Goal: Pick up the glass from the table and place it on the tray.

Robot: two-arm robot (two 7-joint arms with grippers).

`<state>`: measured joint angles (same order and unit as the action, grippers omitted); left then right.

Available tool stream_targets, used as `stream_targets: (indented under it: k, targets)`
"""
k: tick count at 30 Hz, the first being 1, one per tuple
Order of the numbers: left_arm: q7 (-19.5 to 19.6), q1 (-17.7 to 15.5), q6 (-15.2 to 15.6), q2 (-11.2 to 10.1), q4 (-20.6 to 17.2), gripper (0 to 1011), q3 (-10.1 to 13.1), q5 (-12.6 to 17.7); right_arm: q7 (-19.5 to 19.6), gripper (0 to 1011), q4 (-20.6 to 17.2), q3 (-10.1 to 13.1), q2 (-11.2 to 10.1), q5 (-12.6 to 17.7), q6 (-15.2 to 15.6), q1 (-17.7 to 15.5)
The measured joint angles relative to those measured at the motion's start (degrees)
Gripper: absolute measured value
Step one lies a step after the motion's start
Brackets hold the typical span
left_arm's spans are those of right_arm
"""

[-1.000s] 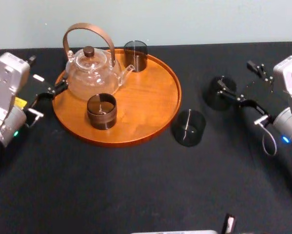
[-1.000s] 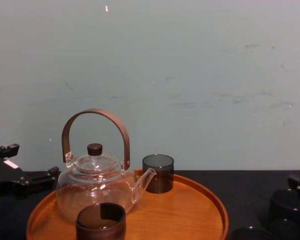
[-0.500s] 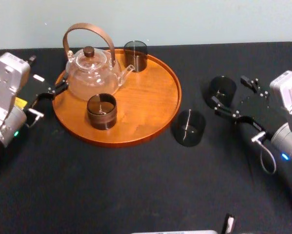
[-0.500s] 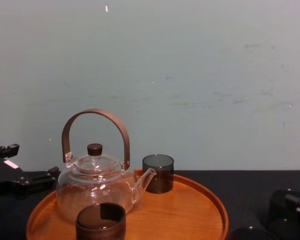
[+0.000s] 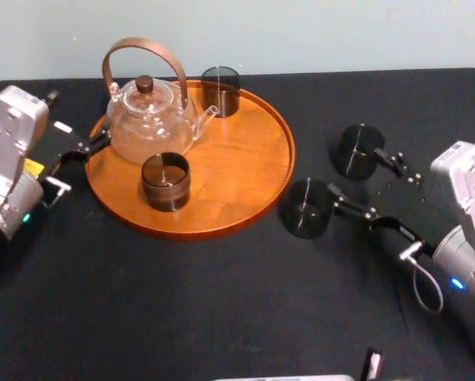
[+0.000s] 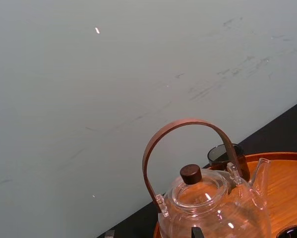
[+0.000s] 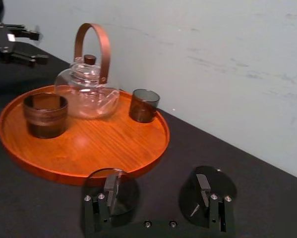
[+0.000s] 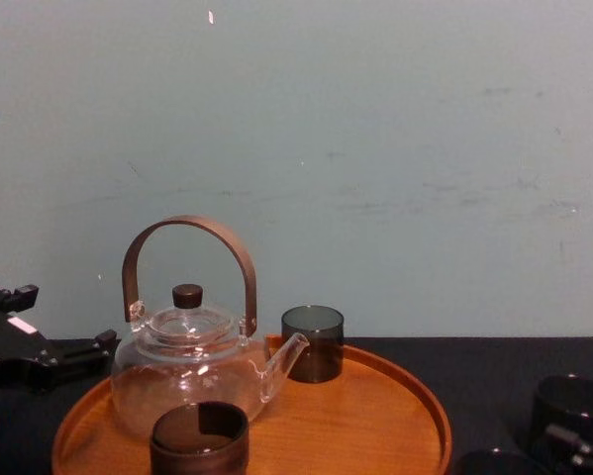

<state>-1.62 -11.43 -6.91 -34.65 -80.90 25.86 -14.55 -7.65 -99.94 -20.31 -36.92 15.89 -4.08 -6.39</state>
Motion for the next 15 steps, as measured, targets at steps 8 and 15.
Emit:
stream_targets:
  k: [8,15]
  targets:
    - [0.0,0.0,0.0,0.0,0.0,1001,0.0,0.0,-1.3,1002,-1.6,0.1,0.6,-1.1,0.2,-2.1]
    - [0.0,0.0,0.0,0.0,0.0,1001,0.0,0.0,-2.4,1002,-2.1,0.4,1.3,-1.5,0.2,-3.2]
